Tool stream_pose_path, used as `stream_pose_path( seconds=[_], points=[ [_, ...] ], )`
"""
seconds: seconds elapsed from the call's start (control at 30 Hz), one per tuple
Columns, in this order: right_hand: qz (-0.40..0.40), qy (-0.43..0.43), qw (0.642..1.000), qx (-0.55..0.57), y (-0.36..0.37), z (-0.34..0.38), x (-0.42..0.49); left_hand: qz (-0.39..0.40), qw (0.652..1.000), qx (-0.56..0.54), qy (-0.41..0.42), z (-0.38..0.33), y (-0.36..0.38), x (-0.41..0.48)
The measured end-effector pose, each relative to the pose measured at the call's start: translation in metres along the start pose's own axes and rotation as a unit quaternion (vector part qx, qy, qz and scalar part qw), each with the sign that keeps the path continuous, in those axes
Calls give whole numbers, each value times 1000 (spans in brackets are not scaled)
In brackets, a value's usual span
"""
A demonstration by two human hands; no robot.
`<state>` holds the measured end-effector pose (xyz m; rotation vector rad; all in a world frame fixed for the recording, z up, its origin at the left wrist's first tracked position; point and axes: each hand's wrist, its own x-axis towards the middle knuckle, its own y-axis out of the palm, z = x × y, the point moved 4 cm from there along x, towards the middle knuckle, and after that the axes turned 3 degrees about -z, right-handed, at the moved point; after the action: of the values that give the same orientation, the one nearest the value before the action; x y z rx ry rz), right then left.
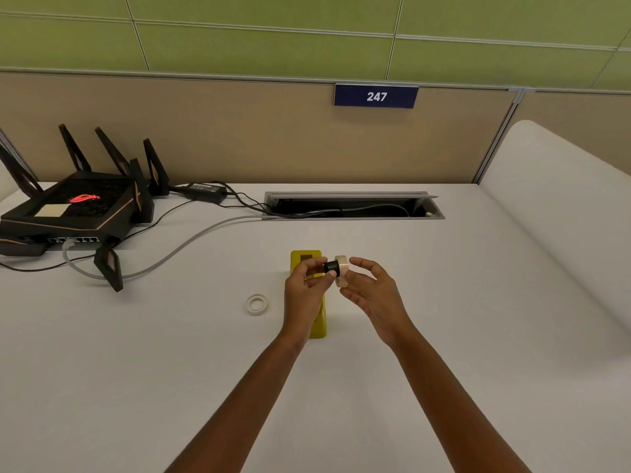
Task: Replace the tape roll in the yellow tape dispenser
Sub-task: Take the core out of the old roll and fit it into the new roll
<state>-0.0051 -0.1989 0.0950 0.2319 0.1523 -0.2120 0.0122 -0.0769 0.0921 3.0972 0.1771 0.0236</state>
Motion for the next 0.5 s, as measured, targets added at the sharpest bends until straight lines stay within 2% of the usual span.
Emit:
stream_pose_path(
  seconds=[0.3,0.5],
  points=[
    [40,-25,998,-31,7,1,1,8,1000,-1,-6,2,2,0],
    [18,-64,994,-91,12,3,1,-1,1000,-12,-5,3,3,0]
  ],
)
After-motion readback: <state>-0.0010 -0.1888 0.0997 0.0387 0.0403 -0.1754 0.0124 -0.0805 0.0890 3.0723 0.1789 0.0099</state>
